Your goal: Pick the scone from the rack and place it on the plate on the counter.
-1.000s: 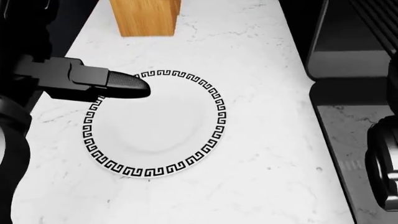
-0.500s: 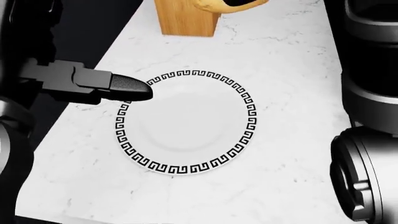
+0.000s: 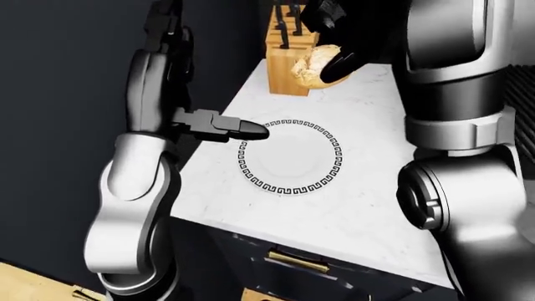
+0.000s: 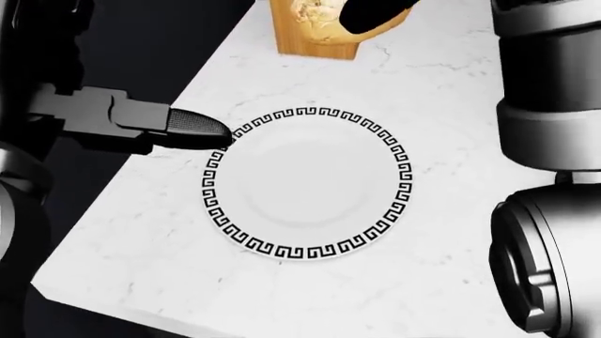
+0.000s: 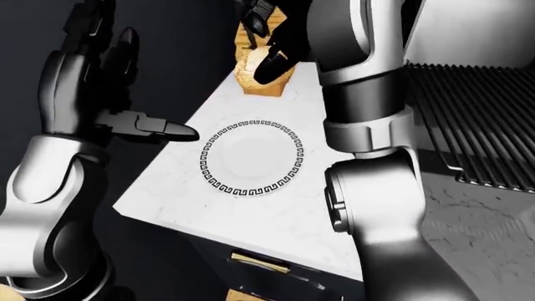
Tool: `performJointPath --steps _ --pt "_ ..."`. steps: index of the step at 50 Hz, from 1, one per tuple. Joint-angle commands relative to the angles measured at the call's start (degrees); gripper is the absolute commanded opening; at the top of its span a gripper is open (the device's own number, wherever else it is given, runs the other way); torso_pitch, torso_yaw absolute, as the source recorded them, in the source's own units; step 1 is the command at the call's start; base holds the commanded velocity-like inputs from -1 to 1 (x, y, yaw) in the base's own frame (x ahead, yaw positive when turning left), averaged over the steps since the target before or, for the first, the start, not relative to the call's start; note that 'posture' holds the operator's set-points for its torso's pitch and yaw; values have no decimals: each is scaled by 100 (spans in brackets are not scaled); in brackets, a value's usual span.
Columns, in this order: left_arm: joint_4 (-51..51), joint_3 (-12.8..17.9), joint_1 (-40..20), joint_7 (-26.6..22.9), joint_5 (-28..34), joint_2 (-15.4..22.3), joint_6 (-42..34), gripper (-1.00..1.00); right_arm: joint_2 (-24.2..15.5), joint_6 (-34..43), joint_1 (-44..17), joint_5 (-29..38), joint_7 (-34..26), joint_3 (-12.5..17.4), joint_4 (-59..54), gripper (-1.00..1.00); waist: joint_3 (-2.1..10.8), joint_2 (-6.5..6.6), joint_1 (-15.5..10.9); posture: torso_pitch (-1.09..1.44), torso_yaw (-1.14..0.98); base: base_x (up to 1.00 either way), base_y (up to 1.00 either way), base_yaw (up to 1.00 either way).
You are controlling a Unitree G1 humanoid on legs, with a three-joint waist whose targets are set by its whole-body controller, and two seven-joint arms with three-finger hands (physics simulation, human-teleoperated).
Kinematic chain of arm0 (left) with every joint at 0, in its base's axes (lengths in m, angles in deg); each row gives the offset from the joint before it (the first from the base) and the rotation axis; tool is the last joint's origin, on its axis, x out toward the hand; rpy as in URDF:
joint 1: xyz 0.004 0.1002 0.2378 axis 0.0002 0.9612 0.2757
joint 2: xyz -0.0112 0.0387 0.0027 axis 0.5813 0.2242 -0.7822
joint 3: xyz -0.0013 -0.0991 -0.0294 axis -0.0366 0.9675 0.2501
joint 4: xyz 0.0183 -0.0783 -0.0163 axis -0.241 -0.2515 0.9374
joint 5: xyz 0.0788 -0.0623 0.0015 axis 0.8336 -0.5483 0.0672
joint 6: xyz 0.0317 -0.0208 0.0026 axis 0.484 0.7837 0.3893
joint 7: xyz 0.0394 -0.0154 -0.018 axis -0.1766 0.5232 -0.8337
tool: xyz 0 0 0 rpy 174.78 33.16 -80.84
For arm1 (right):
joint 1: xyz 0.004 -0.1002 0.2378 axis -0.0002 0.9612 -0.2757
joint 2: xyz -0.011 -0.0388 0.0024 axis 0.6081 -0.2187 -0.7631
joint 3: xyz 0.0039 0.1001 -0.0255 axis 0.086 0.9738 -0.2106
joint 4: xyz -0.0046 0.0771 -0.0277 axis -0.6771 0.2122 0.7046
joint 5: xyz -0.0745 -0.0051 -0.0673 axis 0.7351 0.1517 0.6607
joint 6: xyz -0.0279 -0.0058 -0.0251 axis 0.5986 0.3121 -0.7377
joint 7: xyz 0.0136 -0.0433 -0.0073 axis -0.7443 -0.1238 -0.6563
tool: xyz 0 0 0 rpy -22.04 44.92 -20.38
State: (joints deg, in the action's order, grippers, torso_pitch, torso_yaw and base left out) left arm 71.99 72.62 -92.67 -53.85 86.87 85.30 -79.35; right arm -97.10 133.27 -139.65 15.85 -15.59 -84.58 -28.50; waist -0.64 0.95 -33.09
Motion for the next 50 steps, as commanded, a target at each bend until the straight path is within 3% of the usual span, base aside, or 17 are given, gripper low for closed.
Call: performJointPath --steps 1,11,26,43,50 --pt "115 23 -144 22 25 26 157 100 -48 -296 -221 -67 213 65 -61 -100 149 -16 -8 0 51 0 0 0" --pt "120 28 -95 -5 67 23 188 100 -2 -867 -258 -271 522 49 -789 -100 171 -16 -42 0 51 0 0 0" --pt "103 19 -28 -35 115 17 239 100 188 -1108 136 -255 323 -59 -759 -100 189 -18 -77 0 51 0 0 0" --pt "74 35 -81 -61 143 14 224 100 414 -855 649 -160 148 -94 -255 -100 204 -10 -97 0 51 0 0 0" --pt "57 11 -106 -69 160 17 201 100 425 -603 964 -10 -188 -130 246 -100 205 -12 -104 0 51 0 0 0"
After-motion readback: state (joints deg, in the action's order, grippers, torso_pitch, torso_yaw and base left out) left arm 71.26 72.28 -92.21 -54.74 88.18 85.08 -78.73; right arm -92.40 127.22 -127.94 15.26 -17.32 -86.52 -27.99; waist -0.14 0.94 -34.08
